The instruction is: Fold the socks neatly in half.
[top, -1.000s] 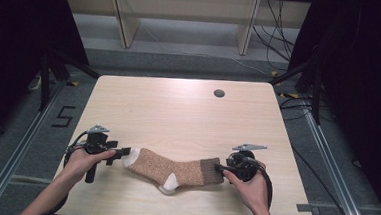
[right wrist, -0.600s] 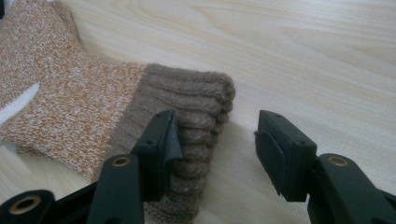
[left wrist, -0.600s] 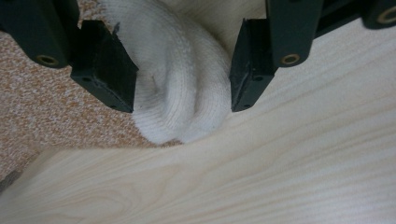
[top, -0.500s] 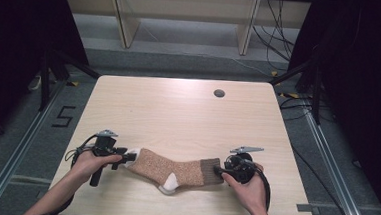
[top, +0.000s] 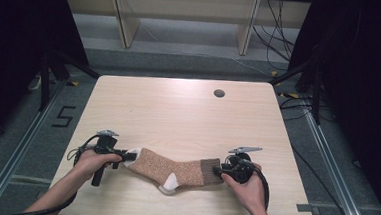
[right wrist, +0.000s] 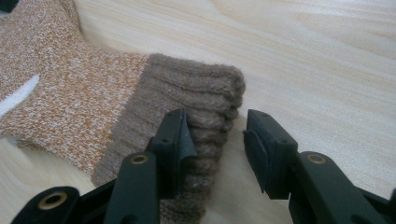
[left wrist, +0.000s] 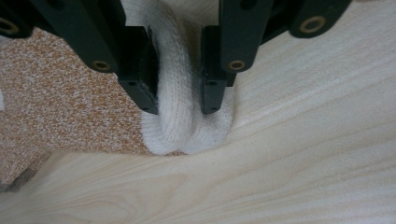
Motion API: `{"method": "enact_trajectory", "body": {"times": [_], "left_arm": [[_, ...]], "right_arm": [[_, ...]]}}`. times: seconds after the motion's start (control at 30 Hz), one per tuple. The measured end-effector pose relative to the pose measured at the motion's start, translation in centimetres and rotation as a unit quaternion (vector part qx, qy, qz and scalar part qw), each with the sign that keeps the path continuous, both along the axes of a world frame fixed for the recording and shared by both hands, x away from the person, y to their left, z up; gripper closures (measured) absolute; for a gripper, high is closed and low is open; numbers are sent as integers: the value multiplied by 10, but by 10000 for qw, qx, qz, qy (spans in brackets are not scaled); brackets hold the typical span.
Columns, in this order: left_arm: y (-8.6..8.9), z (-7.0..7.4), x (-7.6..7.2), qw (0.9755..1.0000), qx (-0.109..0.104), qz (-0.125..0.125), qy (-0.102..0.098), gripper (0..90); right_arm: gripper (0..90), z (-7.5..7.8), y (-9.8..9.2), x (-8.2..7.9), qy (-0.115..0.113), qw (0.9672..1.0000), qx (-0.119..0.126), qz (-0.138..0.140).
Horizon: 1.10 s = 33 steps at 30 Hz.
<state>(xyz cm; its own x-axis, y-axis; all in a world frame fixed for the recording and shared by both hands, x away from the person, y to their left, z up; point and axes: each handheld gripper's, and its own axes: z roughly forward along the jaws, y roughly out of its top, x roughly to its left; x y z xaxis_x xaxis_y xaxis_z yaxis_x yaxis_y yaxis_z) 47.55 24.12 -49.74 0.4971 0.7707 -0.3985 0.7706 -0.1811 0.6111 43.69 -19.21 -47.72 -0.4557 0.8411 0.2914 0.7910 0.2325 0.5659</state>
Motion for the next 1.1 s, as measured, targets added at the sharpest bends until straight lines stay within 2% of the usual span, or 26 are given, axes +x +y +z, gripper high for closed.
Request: {"method": "enact_trajectory", "body": {"times": [0.03,0.07,0.17,0.2,0.3,0.33,0.47,0.5,0.6,0.63,0.67,0.7,0.77,0.8,0.83,0.9,0.93,0.97,1.03,1.07,1.1], "left_arm": [[0,0,0,10000,-3,1,9,721],[-1,0,-1,10000,0,12,4,733],[0,2,-1,10000,-22,16,55,758],[0,2,-1,9999,-60,70,53,764],[3,5,0,9998,-179,101,85,771],[3,7,0,9997,-182,137,59,772],[5,17,1,9994,-331,131,-44,773],[6,20,1,9993,-334,125,-96,773],[6,29,3,9989,-379,164,-202,772],[6,31,3,9989,-371,181,-239,772],[6,33,4,9986,-392,206,-282,772],[7,35,5,9987,-382,178,-283,772],[7,37,6,9985,-406,192,-303,772],[8,38,6,9984,-423,207,-304,772],[8,39,6,9983,-433,216,-327,771],[8,42,6,9982,-444,208,-343,771],[8,43,6,9979,-475,222,-370,771],[8,45,6,9978,-479,221,-403,771],[8,48,6,9975,-506,220,-444,771],[7,50,6,9971,-545,272,-462,771],[7,52,5,9970,-530,278,-496,770]], "right_arm": [[587,0,0,0,19,10000,-1,8],[587,0,-1,0,75,9999,-122,34],[588,1,0,0,-16,9999,-100,97],[592,-1,1,0,-35,10000,7,47],[596,0,2,0,25,10000,2,55],[596,0,0,2,0,9998,-172,121],[602,0,3,1,-58,9999,-81,64],[603,0,4,1,25,9999,-113,74],[616,0,8,2,-96,9999,-85,63],[619,2,11,1,68,10000,-49,17],[619,1,9,3,-103,9997,-179,158],[622,1,12,3,-98,9999,-88,61],[623,1,12,5,-123,9997,-143,156],[624,1,15,3,-12,10000,-24,16],[626,1,14,5,-57,9998,-125,111],[635,0,16,6,-158,9998,-108,98],[640,1,15,7,-112,9996,-224,130],[645,1,17,6,-133,9998,-98,75],[650,1,18,8,-95,9997,-187,108],[653,1,20,7,-82,9998,-120,122],[653,-1,21,7,-190,9998,-26,46]]}}
